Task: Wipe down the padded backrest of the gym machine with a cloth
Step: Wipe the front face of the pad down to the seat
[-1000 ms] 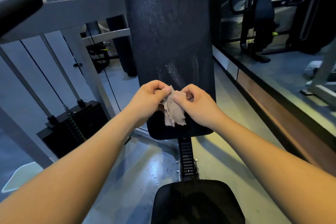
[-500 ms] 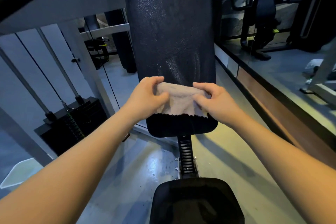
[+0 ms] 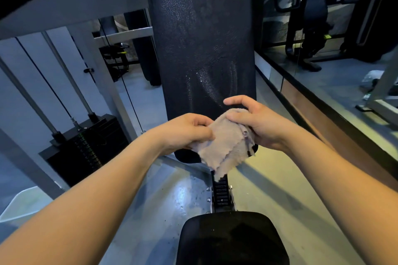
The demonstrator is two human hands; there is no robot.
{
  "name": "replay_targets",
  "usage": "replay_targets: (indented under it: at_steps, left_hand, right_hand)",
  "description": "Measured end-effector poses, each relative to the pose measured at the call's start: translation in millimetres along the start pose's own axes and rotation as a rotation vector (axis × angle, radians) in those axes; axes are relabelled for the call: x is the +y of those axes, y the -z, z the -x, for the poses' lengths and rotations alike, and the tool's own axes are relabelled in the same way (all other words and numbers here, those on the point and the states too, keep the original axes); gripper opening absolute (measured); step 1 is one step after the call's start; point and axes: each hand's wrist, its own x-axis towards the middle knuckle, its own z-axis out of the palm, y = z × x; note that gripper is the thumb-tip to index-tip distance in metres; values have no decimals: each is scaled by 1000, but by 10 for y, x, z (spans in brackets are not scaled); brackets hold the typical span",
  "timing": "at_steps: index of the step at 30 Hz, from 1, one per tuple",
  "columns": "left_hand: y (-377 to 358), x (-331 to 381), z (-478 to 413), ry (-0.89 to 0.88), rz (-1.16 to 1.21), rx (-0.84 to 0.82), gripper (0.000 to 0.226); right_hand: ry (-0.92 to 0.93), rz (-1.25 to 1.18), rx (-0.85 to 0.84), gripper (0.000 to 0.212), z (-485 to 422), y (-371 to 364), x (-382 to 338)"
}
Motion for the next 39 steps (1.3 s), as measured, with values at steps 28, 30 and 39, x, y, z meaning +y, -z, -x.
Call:
replay_targets:
  at_steps: [28, 30, 39]
  left_hand:
    - [116, 241, -439, -322, -224, 863, 38]
    - [195, 314, -452, -331, -250, 866, 41]
    - [703, 652, -506, -273, -426, 910, 21]
  right_hand:
    - [131, -403, 56, 39, -318, -287, -199]
    - [121, -394, 46, 37, -370, -311, -299]
    - [358, 21, 339, 14, -768, -266, -728]
